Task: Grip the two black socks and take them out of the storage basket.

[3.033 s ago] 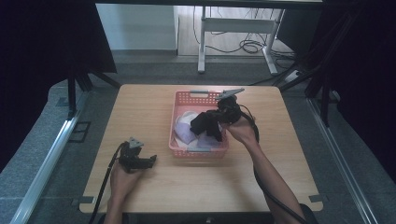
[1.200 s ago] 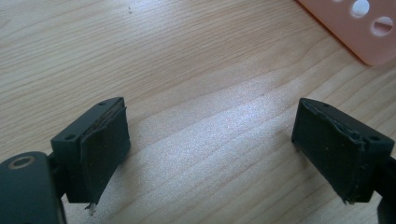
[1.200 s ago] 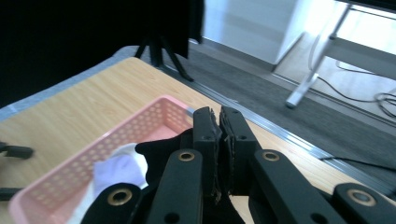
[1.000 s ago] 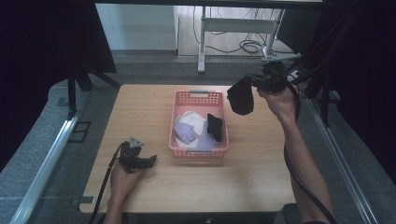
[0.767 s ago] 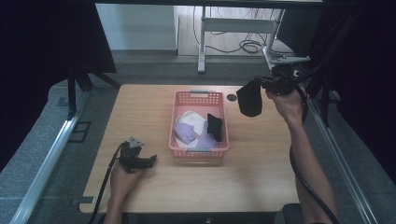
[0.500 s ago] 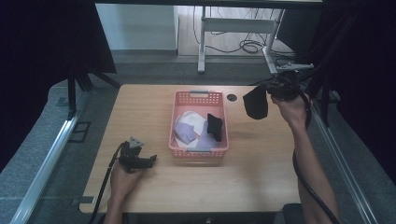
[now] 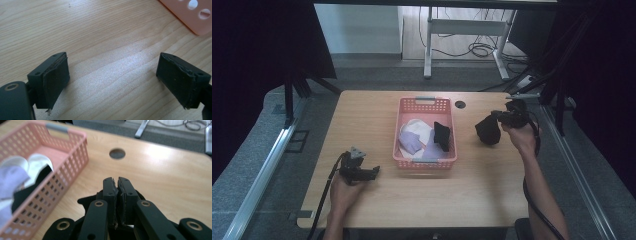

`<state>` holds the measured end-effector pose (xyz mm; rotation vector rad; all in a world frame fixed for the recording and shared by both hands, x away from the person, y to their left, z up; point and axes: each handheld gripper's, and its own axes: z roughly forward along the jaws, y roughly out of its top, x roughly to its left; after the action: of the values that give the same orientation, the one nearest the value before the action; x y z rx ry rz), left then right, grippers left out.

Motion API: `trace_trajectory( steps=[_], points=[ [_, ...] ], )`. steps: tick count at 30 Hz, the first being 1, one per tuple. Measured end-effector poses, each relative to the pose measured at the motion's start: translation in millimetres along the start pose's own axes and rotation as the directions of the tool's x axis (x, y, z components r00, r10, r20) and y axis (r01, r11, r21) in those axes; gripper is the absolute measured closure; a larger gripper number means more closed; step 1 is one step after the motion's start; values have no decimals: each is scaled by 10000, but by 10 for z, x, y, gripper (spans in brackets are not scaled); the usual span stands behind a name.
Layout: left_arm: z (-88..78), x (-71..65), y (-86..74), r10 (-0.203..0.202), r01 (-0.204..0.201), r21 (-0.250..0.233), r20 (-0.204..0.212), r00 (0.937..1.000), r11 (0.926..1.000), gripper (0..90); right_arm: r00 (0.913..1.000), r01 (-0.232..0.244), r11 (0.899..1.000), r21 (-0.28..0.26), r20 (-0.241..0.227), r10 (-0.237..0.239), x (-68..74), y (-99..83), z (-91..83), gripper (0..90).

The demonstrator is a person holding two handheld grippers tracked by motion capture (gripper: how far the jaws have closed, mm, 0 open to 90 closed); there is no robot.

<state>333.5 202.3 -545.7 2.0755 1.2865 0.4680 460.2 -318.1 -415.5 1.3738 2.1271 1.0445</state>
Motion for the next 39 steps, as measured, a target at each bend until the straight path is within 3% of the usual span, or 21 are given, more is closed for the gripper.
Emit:
trace_trajectory(
  steps=[7, 10, 14, 20, 26, 33, 39],
  points=[
    [1, 0, -1, -1, 1, -19, 5, 10000, 10000, 109, 9999, 17, 9986, 538, 129, -24, -28, -291, 173, 812],
    [1, 0, -1, 0, 0, -19, 1, 10000, 10000, 109, 9998, -193, 9971, 742, 90, 187, -45, -408, 230, 795],
    [1, 0, -1, 1, -1, -17, 0, 10000, 10000, 109, 9997, -217, 9958, 894, 144, 205, -58, -493, 272, 747],
    [1, 0, -1, 0, 0, -17, 4, 10000, 10000, 109, 10000, -58, 9979, 638, 84, 53, -35, -381, 160, 634],
    [0, 0, 0, 2, -2, 3, 6, 10000, 10000, 109, 9996, 53, 9998, 181, -281, -48, 64, -210, 28, 542],
    [0, 0, 0, -5, 5, -10, 8, 10000, 10000, 109, 9957, 426, 9990, -125, -822, -435, 314, -27, 9, 478],
    [1, 0, -1, 0, 0, -6, 4, 10000, 10000, 109, 9851, 838, 9958, -368, -1475, -884, 565, 102, 54, 439]
  ],
)
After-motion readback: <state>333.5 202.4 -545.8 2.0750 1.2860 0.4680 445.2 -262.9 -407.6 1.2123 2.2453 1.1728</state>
